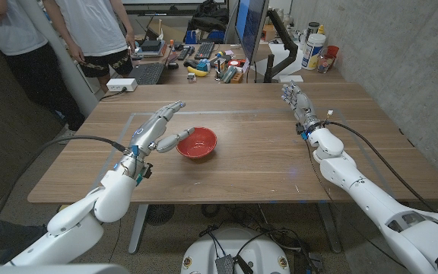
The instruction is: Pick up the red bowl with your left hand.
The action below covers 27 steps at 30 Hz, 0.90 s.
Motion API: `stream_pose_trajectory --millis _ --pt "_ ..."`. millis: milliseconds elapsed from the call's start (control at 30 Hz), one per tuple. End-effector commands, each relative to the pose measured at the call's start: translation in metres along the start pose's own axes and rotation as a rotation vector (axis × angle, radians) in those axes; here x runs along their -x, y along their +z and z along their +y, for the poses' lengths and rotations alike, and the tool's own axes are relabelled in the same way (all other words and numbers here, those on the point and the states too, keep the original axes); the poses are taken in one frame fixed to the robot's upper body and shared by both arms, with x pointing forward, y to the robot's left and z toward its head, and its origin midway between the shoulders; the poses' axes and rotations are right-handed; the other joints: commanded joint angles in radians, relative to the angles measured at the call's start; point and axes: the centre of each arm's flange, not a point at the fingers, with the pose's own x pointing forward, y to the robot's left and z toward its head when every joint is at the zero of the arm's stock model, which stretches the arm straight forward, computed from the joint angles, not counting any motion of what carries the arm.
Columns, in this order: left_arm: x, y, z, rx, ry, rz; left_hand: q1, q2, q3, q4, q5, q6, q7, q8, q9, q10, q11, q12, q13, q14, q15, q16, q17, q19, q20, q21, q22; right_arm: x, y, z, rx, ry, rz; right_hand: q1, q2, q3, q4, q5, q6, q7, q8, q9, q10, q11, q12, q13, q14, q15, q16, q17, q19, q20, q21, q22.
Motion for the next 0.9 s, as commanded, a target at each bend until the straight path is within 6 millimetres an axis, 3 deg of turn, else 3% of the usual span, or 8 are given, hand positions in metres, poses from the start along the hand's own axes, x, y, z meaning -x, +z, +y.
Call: stream_pose_trajectory --millis 33,900 --pt "-0.0009 0.0077 0.0030 -0.078 -0.036 0.026 0.013 -0.004 0.000 -0.006 -0.002 0.007 -0.006 0.003 0.003 0.006 -0.006 0.005 0.001 0.013 -0.024 0.003 0.004 -0.001 0.011 0.006 0.005 0.0010 -0.0011 -0.0044 -0.009 -0.006 -0.002 0.000 0.004 -0.001 -0.006 0.007 0.008 0.002 0.000 0.004 0.007 0.002 -0.002 0.005 0.010 0.000 0.004 0.003 0.011 0.000 -0.003 0.005" --pt "-0.0011 0.0164 0.0066 -0.198 -0.096 0.062 0.024 -0.008 -0.003 -0.011 -0.003 0.044 -0.012 0.012 0.004 0.065 -0.015 0.021 0.002 0.020 -0.030 0.003 0.006 0.005 0.009 0.012 0.010 -0.0024 0.0058 -0.0042 -0.023 -0.011 -0.025 -0.001 0.005 -0.003 -0.007 0.008 0.012 0.008 0.000 0.004 0.011 0.005 -0.001 0.005 0.009 0.001 0.003 0.003 0.012 0.000 -0.003 0.005"
